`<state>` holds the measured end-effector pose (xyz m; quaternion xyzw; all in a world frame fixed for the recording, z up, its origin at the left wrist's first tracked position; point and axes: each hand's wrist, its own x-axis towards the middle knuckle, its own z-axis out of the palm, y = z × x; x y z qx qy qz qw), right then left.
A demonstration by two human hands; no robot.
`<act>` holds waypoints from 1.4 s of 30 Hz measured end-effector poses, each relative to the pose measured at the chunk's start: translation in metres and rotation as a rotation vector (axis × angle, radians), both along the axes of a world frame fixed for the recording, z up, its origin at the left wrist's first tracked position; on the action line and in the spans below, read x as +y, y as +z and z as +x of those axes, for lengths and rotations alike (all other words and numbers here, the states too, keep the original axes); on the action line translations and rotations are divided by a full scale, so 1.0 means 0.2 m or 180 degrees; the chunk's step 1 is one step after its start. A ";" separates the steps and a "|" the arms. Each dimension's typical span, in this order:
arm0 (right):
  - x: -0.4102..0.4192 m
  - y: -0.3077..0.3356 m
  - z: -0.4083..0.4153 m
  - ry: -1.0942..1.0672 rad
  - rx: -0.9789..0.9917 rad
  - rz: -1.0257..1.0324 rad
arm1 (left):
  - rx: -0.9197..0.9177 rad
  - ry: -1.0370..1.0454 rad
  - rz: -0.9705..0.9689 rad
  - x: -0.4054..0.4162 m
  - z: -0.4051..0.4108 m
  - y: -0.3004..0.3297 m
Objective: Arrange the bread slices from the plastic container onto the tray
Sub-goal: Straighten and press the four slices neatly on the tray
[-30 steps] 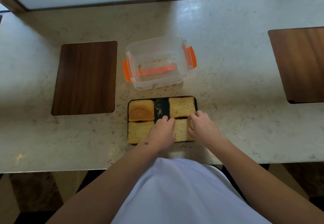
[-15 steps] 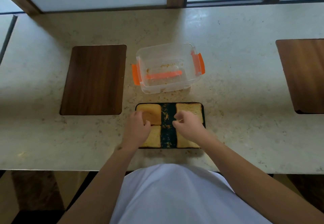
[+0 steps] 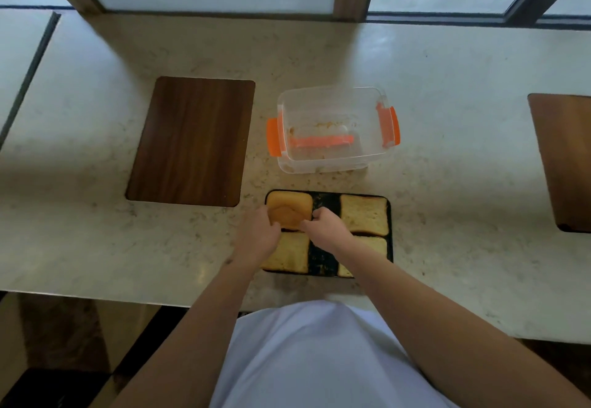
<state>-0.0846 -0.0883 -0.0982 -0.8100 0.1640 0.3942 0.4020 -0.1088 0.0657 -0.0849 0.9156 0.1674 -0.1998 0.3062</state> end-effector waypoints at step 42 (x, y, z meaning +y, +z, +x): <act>-0.01 0.09 -0.31 -0.0138 0.0265 0.0043 | 0.0310 0.0382 -0.0858 0.10 -0.29 -0.06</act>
